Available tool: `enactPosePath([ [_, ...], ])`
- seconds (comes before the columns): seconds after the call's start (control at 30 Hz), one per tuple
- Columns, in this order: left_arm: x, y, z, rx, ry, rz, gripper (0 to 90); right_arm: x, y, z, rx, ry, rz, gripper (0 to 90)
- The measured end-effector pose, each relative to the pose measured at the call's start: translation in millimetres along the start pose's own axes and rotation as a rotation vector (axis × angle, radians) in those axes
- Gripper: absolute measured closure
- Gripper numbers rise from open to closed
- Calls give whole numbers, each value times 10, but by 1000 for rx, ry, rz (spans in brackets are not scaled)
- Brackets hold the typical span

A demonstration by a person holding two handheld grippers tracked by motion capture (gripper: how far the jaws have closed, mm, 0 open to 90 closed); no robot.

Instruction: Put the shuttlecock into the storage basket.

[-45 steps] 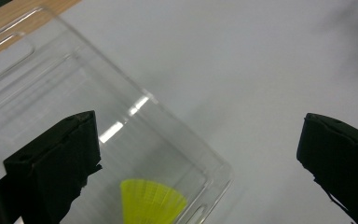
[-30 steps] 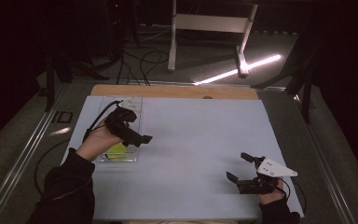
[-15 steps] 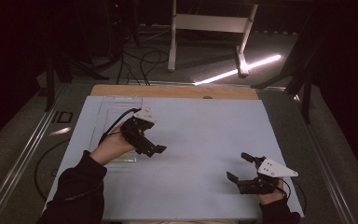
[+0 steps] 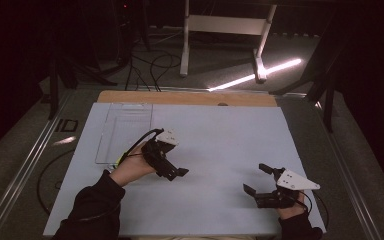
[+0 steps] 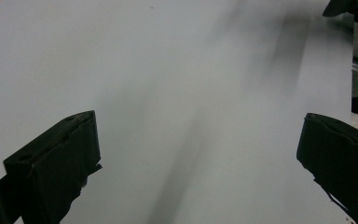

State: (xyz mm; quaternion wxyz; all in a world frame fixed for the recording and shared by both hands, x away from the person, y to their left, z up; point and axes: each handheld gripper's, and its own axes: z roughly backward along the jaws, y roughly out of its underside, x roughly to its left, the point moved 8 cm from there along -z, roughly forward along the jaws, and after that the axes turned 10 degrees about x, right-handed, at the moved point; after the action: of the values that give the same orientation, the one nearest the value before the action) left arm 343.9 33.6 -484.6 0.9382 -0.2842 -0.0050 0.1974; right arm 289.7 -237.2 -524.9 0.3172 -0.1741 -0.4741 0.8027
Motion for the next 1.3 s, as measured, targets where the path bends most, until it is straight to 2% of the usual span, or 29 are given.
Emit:
enactPosePath([
  [0.2, -96, 71, -104, 4, 8, -15, 0, 1, 0, -2, 2, 1, 4, 89],
  [0.5, -186, 199, -184, -2, 26, -5, 0, 1, -2, 3, 1, 2, 4, 89],
  [0.53, -236, 274, -224, 5, 37, -2, 0, 4, -2, 0, 3, 1, 6, 89],
  [0.7, -276, 385, -269, 8, 44, 4, 0, 4, -5, 1, 1, 1, 7, 89],
  [0.83, -298, 516, -291, 10, 26, 27, 0, 10, -6, 1, 1, -1, 6, 89],
  [1.0, -319, 645, -286, -12, 41, 47, 0, 12, -6, 0, 4, 1, 4, 89],
  [1.13, -322, 729, -285, -4, 37, 51, 0, 14, -9, 1, 2, 0, 2, 89],
  [1.3, -309, 882, -251, -2, 32, 78, 0, 12, -8, 3, 1, -1, 6, 89],
])
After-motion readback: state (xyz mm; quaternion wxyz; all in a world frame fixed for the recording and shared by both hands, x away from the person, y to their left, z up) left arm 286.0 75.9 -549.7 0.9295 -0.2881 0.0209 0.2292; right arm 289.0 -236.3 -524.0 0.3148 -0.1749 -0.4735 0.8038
